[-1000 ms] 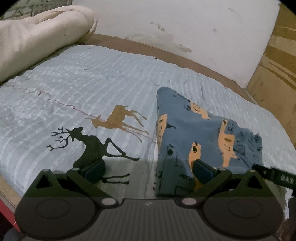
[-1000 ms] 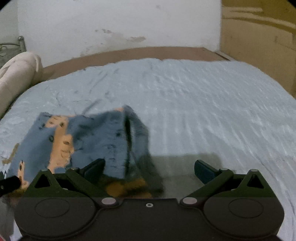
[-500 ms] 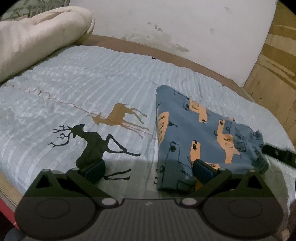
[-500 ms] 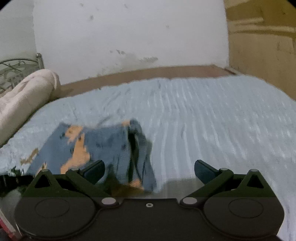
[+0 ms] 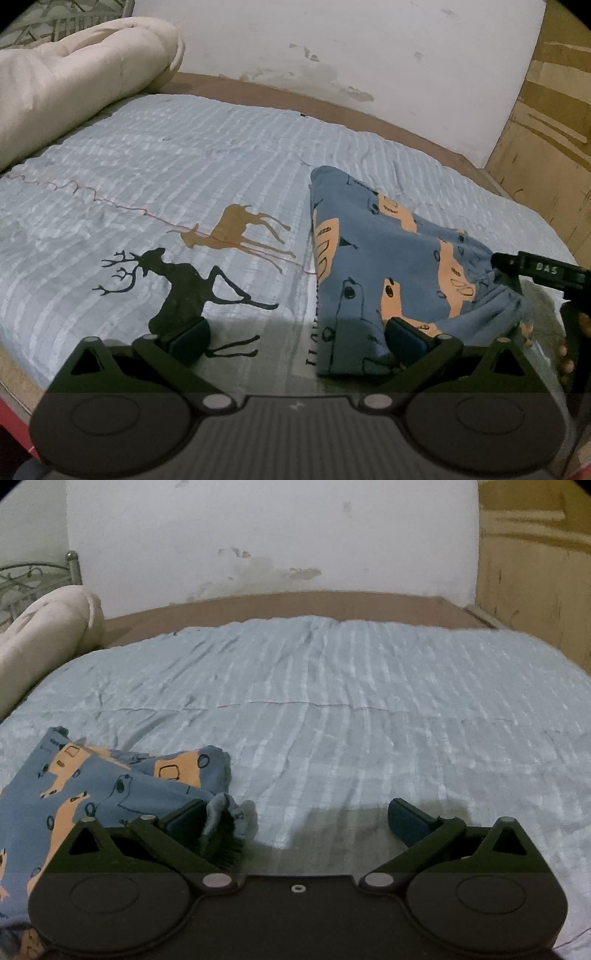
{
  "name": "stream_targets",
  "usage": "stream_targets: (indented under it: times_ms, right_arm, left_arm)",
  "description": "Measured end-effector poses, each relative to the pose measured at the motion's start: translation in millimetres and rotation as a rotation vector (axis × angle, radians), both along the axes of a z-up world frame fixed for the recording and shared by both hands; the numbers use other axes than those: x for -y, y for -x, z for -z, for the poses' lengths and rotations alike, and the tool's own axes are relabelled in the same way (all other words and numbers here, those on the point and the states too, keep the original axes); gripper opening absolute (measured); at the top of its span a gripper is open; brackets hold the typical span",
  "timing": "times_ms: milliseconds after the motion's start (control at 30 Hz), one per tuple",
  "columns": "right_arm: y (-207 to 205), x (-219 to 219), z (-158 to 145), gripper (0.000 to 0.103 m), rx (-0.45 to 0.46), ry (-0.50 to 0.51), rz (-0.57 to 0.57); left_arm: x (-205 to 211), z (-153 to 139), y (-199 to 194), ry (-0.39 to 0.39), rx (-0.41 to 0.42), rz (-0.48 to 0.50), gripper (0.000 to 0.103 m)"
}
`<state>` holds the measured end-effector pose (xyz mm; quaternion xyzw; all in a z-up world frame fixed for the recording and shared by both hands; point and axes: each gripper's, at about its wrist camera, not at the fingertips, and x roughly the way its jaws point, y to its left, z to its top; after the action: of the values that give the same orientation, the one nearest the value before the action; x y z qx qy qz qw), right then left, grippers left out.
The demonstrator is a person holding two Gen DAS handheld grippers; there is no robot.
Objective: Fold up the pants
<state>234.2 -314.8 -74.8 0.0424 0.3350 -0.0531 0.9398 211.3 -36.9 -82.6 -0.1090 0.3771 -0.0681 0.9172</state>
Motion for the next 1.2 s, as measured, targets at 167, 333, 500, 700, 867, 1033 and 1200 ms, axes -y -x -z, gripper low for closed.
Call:
stream_targets:
  times_ms: [167, 333, 500, 700, 867, 1033, 1200]
  right_arm:
    - [19.9, -17.3, -20.0, 0.102, 0.06, -0.054, -0.02]
    - [48.0, -40.7, -12.9, 0.102, -0.006, -0.016, -0.079]
    - [86.7, -36.0, 5.5, 0.102, 0.029, -0.014, -0.089]
    - [76.4, -28.7, -13.3, 0.102, 0.092, -0.033, -0.131]
    - [33.6, -19.7, -19.6, 0.102, 0.089, -0.022, -0.13]
    - [-4.6, -1.4, -4.0, 0.102, 0.014, -0.056, -0.1]
    - [-4.5, 8.3, 11.1, 0.102, 0.009, -0.131, -0.092]
  left_arm:
    - [-6.0, -3.5, 0.2, 0.048, -0.003, -0.019, 0.102]
    - [-2.8, -1.4, 2.2, 0.015, 0.001, 0.001, 0.102]
    - [-2.7, -0.3, 2.6, 0.009, 0.005, 0.006, 0.102]
    - [-7.9, -8.6, -1.1, 0.065, -0.003, -0.023, 0.102]
    - [-3.0, -11.7, -14.8, 0.054, -0.012, -0.033, 0.102]
    - [4.7, -7.4, -21.5, 0.016, -0.027, -0.026, 0.102]
    - [4.0, -4.8, -21.7, 0.014, -0.026, -0.023, 0.102]
